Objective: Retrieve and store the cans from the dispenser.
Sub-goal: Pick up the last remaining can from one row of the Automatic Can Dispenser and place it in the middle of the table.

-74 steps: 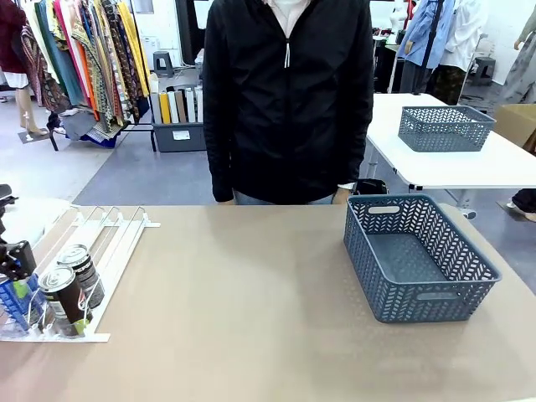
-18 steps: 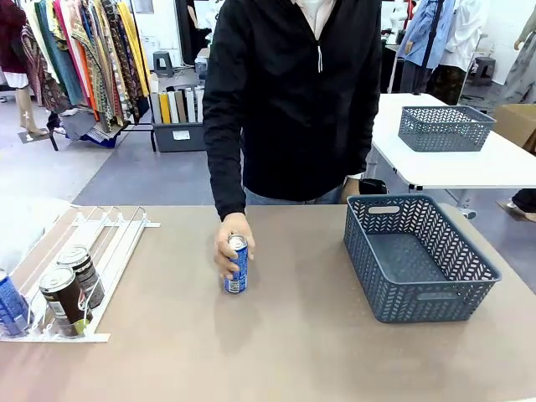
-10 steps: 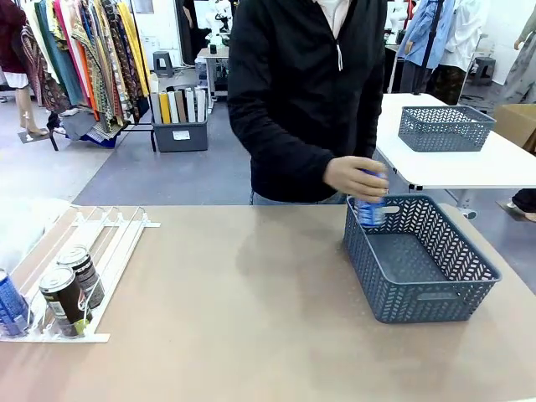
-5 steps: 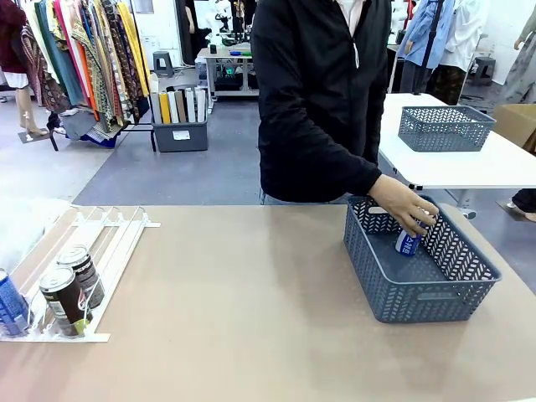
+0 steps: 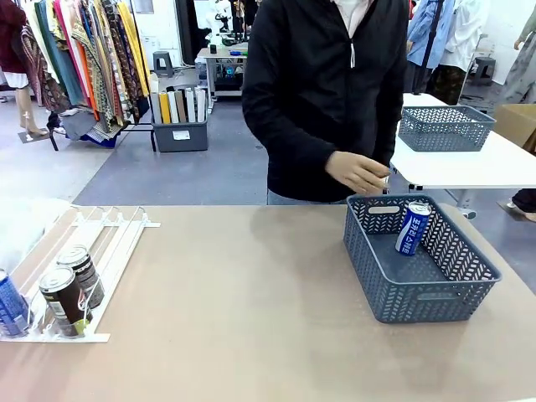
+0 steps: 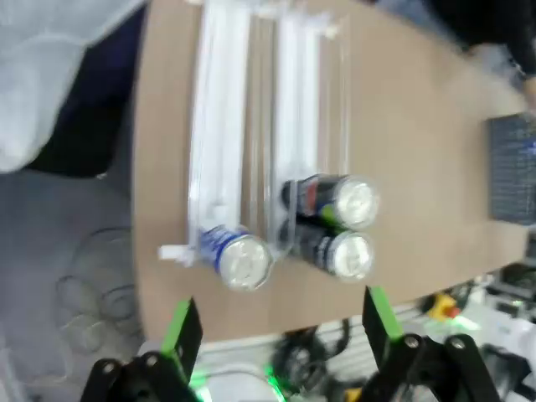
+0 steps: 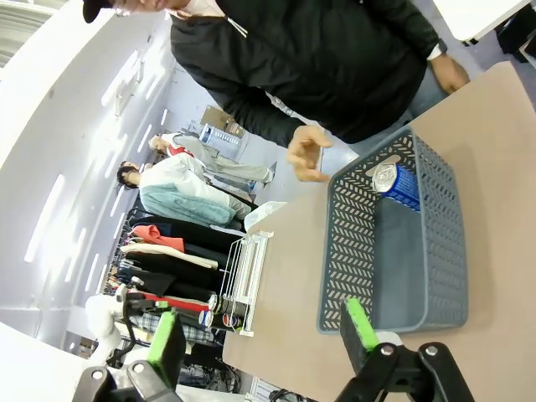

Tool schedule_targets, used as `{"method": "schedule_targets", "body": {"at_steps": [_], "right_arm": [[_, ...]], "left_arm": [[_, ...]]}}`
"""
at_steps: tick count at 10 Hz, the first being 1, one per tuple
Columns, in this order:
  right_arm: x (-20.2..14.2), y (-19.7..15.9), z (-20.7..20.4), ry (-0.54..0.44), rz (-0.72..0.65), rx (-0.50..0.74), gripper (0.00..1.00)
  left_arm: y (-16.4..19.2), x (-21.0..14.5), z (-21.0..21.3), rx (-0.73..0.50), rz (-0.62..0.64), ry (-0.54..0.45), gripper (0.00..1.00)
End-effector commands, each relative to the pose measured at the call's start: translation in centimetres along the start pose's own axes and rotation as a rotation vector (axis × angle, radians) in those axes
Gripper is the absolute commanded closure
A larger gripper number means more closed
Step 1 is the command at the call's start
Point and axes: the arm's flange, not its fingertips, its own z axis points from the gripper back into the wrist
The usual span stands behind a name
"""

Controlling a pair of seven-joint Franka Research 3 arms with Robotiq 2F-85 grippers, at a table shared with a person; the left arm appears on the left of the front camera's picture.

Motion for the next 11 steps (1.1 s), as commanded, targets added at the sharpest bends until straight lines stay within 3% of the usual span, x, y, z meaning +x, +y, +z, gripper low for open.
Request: {"method": "schedule_targets", "body": {"at_steps": [1, 4, 5, 8, 11], "right_arm": [[0.3, 0.1, -0.1, -0.016, 0.026, 0.019, 0.0], [0.3, 0.1, -0.1, -0.016, 0.026, 0.019, 0.0], [0.3, 0.1, -0.1, -0.016, 0.026, 0.019, 0.0], [0.3, 0.1, -0.1, -0.016, 0.026, 0.019, 0.0], [0.3, 0.1, -0.1, -0.016, 0.026, 0.019, 0.0]], "left_arm": [[-2.0, -0.2, -2.8, 0.186, -0.051, 0.101, 0.0], [-3.6, -0.7, -6.0, 0.224, -0.157, 0.182, 0.0], [-3.1, -0.8, -7.1, 0.158, -0.168, 0.203, 0.0], [-2.5, -1.0, -10.2, 0.141, -0.117, 0.297, 0.0], [-2.5, -0.6, -14.1, 0.234, -0.055, 0.321, 0.0]]}}
